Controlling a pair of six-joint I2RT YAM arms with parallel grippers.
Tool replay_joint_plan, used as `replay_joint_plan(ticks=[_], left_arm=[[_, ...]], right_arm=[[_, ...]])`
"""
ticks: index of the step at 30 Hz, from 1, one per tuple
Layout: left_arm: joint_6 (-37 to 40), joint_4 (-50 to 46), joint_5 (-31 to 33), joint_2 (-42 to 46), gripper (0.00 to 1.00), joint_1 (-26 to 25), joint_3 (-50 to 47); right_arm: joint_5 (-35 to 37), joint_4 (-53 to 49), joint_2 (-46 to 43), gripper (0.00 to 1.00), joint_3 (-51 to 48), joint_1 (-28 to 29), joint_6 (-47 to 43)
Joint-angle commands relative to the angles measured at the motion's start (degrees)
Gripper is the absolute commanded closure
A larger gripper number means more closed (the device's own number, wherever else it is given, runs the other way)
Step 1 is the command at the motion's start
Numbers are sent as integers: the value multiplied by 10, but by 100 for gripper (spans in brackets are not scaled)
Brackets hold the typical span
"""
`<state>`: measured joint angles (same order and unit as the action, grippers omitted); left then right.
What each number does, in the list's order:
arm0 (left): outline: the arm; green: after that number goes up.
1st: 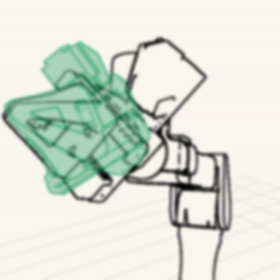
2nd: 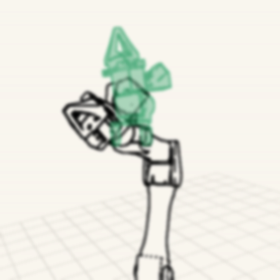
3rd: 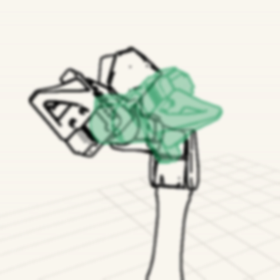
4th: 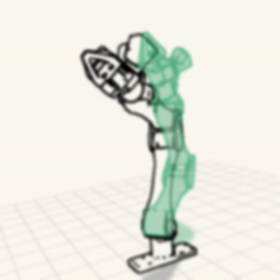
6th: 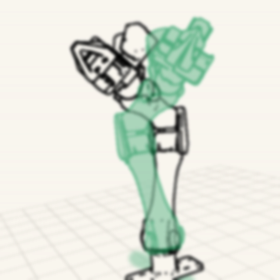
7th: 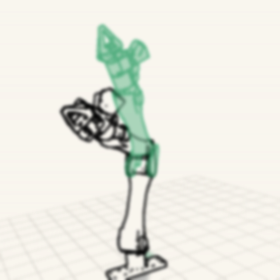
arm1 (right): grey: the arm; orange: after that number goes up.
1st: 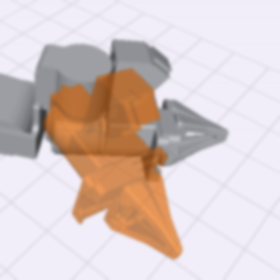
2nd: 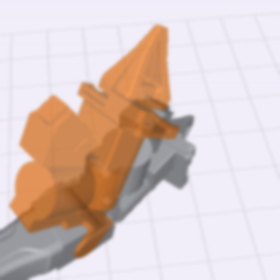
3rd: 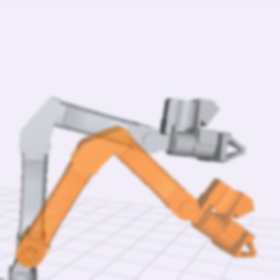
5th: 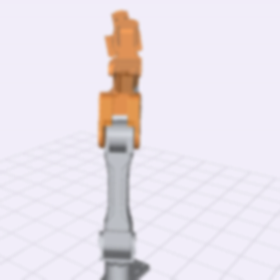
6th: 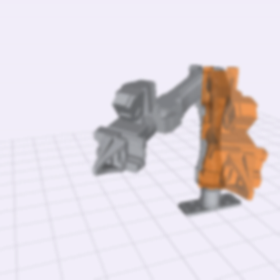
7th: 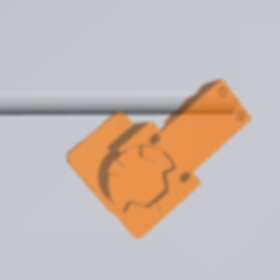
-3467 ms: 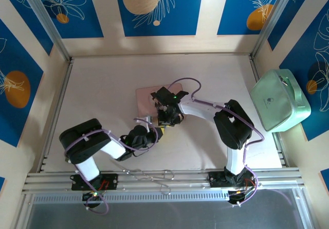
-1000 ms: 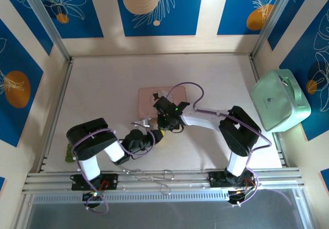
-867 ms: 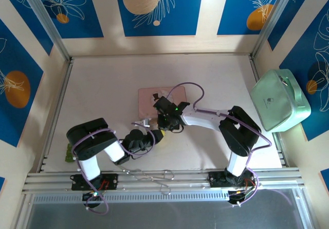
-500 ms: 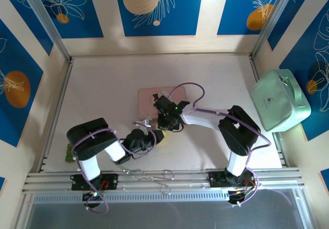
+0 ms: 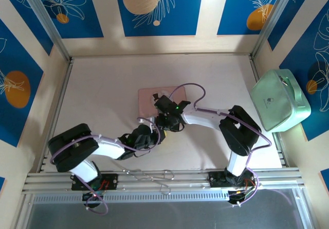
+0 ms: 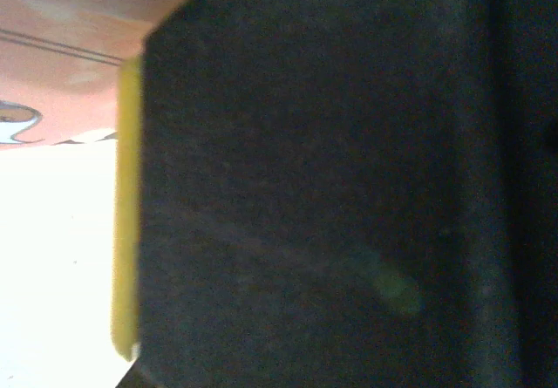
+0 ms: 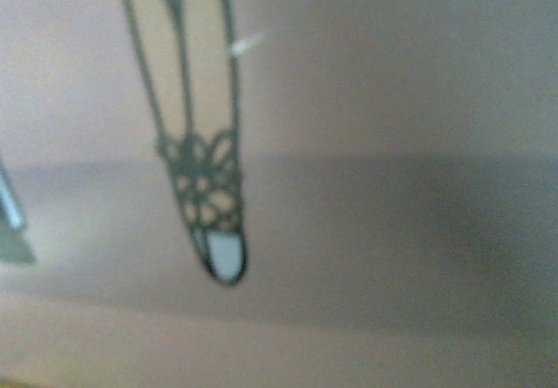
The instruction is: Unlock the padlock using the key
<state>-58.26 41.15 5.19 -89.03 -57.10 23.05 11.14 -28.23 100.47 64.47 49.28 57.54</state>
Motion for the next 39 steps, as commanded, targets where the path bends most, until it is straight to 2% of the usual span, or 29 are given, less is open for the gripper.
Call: replay_joint_plan(ticks=[1,4,9,13,17,23,39], left_arm=[[32,-78,45,17,100,-7,27],[44,-100,65,20,100,-14,33],[100,-200,146,40,100,-48,72],[148,-249,214,51,100,-74,96],[169,-226,249,51,100,-79,83],[190,-162,247,40,100,-81,57],[203,-149,246,7,100,-90,62]], right_arm=[[8,-6,-41,40,-20,8,15],[39,-19,-46,35,-22,19,26],[66,-34,-49,35,-23,27,37],[51,-24,-64,41,-39,11,49],[42,-7,-79,45,-50,5,45],[37,-11,-72,50,-44,2,38],[27,-1,-85,62,-65,-11,79]])
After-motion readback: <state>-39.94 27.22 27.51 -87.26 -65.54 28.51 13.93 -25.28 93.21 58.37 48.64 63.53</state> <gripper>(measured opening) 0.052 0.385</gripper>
